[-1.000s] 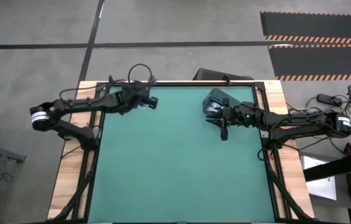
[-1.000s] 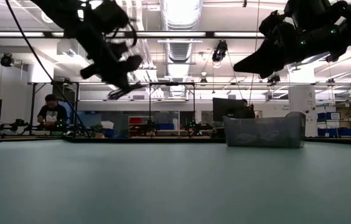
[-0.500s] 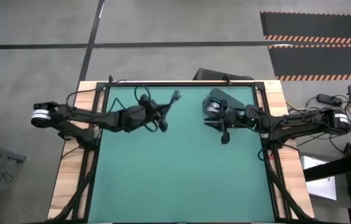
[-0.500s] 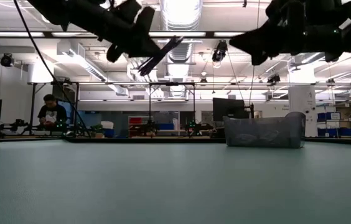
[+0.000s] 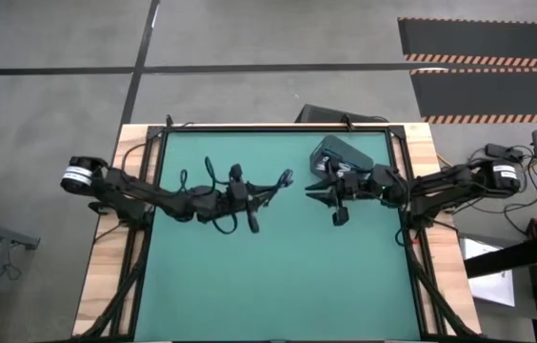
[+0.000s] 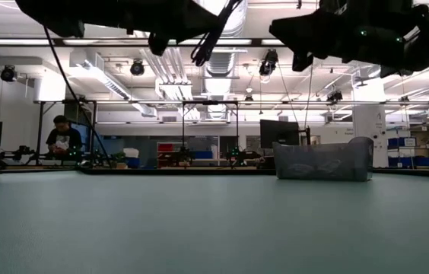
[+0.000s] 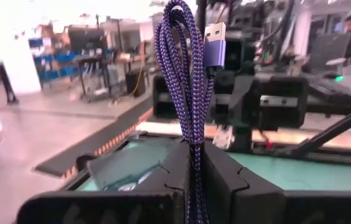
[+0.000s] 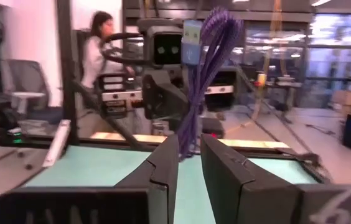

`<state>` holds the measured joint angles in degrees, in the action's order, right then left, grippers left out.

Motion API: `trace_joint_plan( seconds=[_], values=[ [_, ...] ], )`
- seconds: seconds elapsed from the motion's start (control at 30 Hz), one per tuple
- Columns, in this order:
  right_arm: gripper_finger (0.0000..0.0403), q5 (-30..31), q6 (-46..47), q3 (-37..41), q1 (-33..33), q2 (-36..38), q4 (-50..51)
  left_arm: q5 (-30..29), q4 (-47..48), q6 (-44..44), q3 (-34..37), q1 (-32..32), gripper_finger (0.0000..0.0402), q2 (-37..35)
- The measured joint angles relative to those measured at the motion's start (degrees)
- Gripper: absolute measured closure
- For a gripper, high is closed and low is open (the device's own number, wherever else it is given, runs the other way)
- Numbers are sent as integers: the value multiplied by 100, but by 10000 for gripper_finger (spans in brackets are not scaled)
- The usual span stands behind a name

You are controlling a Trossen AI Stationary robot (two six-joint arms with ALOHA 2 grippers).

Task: Pick and place USB-C Cables
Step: Put the violet charger cable into the black container

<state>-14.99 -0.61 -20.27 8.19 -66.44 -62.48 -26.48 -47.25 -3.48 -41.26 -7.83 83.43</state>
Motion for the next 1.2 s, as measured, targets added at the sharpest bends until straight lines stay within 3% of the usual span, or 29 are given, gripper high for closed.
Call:
trace_joint_plan(
  seconds=[0.17, 0.67, 1.2],
  values=[
    [335, -52, -25, -235, -135, -239, 3, 10, -742, -364, -17, -183, 391, 364],
    [223, -2, 147, -474, -344, -312, 1, 103, -1576, -442, -355, -343, 391, 1140],
    [213, -48, 344, -603, -459, -312, 8, 155, -1678, -442, -1221, -343, 391, 2015]
  ],
)
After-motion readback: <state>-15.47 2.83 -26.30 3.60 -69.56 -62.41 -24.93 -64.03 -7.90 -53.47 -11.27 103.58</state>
